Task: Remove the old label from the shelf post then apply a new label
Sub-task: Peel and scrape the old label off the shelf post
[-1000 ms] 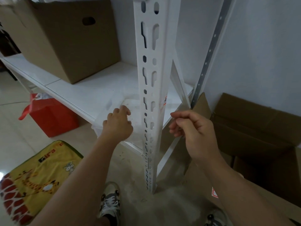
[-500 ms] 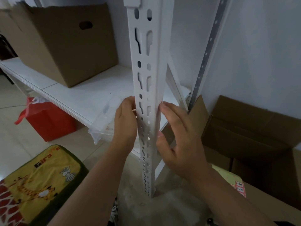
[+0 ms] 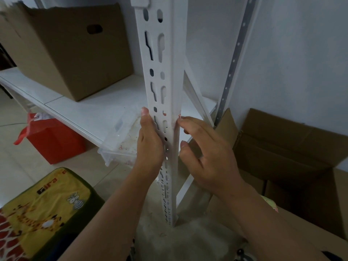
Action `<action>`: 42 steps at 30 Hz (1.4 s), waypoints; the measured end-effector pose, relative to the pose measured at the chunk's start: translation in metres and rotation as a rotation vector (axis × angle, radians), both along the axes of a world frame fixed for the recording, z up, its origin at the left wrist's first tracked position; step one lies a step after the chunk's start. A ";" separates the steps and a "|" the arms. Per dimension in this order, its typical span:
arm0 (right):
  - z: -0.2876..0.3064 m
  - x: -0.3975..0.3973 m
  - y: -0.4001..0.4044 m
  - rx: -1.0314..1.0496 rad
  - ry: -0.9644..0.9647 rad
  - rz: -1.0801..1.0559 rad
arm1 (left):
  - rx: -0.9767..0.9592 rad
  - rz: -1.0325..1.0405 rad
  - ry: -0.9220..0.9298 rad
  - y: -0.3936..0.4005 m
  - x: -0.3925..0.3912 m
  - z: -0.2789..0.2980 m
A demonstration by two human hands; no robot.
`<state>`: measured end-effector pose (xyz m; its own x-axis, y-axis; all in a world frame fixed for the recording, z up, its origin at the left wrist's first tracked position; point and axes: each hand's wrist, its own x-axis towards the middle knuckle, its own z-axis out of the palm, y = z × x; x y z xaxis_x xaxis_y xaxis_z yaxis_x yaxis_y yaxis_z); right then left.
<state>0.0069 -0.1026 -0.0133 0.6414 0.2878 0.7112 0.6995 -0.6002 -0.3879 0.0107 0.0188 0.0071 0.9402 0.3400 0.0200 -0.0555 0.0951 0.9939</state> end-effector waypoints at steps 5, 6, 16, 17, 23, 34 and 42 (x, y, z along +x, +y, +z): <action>-0.001 0.002 0.001 0.029 -0.019 0.017 | -0.029 0.021 0.006 -0.001 0.001 -0.001; -0.001 0.002 0.001 0.031 -0.023 0.019 | -0.030 0.024 0.008 -0.001 0.001 -0.002; 0.003 0.003 0.001 0.077 -0.018 0.035 | -0.018 0.054 -0.004 -0.002 0.004 -0.005; 0.001 0.003 0.001 0.064 -0.016 0.040 | -0.020 0.048 -0.003 -0.001 0.004 -0.005; -0.024 -0.008 0.016 -0.136 0.075 0.065 | 0.003 0.032 -0.004 -0.001 0.001 -0.005; -0.003 0.001 0.014 0.221 -0.156 -0.046 | 0.087 -0.088 0.010 0.008 -0.001 -0.002; -0.003 0.001 0.017 0.208 -0.226 -0.081 | 0.093 -0.060 0.020 0.007 -0.001 -0.003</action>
